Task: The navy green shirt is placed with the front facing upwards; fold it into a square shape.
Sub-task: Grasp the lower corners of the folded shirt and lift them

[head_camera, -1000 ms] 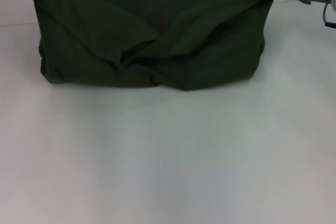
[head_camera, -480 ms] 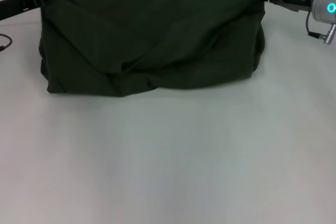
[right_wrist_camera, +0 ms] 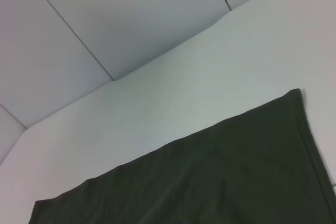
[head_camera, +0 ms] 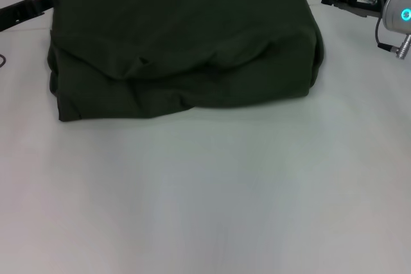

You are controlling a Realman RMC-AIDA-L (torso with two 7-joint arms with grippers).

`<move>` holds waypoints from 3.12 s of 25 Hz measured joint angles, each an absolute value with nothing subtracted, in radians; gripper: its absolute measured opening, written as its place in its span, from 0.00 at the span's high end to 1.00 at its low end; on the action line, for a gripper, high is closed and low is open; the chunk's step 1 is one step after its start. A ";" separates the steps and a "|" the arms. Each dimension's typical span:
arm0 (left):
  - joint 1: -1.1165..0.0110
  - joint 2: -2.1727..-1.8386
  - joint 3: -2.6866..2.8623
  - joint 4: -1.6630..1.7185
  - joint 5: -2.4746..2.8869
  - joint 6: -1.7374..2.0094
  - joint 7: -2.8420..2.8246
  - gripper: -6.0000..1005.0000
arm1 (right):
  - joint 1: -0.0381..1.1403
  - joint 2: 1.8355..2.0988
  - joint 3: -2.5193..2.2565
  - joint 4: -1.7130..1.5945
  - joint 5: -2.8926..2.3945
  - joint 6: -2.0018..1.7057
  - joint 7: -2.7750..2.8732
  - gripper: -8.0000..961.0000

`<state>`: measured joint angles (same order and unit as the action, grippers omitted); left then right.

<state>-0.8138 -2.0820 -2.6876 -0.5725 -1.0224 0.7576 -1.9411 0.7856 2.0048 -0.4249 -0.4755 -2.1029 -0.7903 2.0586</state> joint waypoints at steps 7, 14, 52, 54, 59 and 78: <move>-0.778 -2.104 -2.681 -0.652 -1.063 0.771 -1.931 0.42 | 0.773 2.004 -0.425 -0.480 -2.098 -0.823 2.042 0.47; -0.644 -2.112 -2.622 -0.816 -1.187 1.027 -1.924 0.18 | 0.716 1.998 -0.425 -0.490 -1.986 -0.977 1.935 0.43; -0.469 -2.114 -2.392 -0.844 -1.016 1.171 -1.847 0.16 | 0.371 1.964 -0.419 -0.657 -1.935 -1.574 1.795 0.28; -0.470 -2.116 -2.343 -0.838 -1.011 1.118 -1.846 0.16 | 0.371 1.969 -0.420 -0.653 -1.935 -1.575 1.795 0.28; -0.472 -2.117 -2.302 -0.837 -1.007 1.061 -1.846 0.17 | 0.366 1.970 -0.416 -0.651 -1.935 -1.580 1.795 0.28; -0.546 -2.113 -2.283 -0.744 -0.952 0.927 -1.845 0.21 | 0.355 1.983 -0.414 -0.649 -1.927 -1.576 1.792 0.28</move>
